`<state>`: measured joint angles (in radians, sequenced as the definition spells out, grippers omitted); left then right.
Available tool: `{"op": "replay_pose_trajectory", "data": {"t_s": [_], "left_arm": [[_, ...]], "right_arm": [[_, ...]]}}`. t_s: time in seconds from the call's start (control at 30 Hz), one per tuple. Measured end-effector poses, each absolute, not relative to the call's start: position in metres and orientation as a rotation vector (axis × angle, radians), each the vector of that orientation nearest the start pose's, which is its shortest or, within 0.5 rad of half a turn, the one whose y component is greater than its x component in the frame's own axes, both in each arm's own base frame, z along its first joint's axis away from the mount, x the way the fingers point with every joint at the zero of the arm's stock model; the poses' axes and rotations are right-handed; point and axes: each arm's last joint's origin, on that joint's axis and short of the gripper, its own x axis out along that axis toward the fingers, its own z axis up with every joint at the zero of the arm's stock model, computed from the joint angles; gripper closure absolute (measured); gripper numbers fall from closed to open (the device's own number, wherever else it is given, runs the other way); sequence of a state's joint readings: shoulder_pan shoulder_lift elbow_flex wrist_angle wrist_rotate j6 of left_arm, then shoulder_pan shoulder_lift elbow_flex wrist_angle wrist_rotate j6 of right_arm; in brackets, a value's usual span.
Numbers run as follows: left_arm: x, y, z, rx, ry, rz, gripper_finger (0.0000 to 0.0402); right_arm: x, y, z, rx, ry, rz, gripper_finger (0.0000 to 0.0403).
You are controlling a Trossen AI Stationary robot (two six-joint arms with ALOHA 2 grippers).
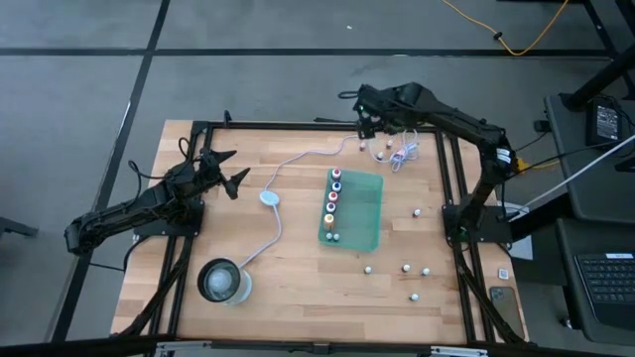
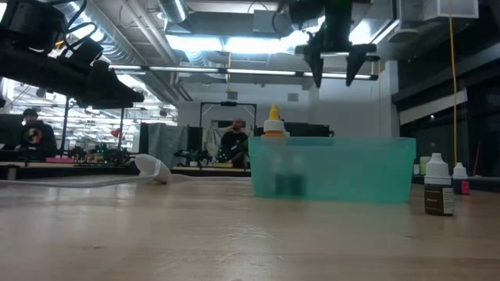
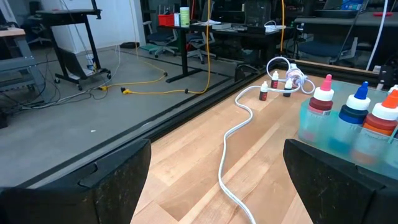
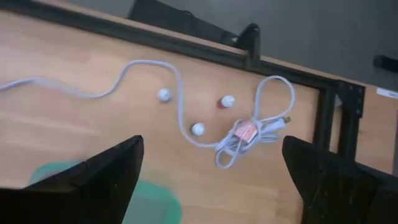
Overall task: Pick & Place food coloring
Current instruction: Put the small red food coloring bottle into the green bin
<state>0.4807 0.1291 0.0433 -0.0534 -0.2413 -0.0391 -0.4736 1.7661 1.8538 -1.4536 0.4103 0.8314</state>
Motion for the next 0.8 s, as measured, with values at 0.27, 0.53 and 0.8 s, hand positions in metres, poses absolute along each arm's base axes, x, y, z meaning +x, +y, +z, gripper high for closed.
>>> {"op": "replay_pose_trajectory", "data": {"t_s": [0.27,0.53,0.8], "left_arm": [[0.088,0.053,0.163,-0.054,0.127,0.724,0.0041],[0.088,0.053,0.163,-0.054,0.127,0.723,0.0041],[0.088,0.053,0.163,-0.054,0.127,0.724,0.0041]], "right_arm": [[0.286,-0.213,0.319,0.752,1.059,-1.393,0.0019],[0.277,-0.251,0.283,0.859,1.094,-1.430,0.0019],[0.262,-0.268,0.234,0.940,1.086,-1.415,0.0019]]}}
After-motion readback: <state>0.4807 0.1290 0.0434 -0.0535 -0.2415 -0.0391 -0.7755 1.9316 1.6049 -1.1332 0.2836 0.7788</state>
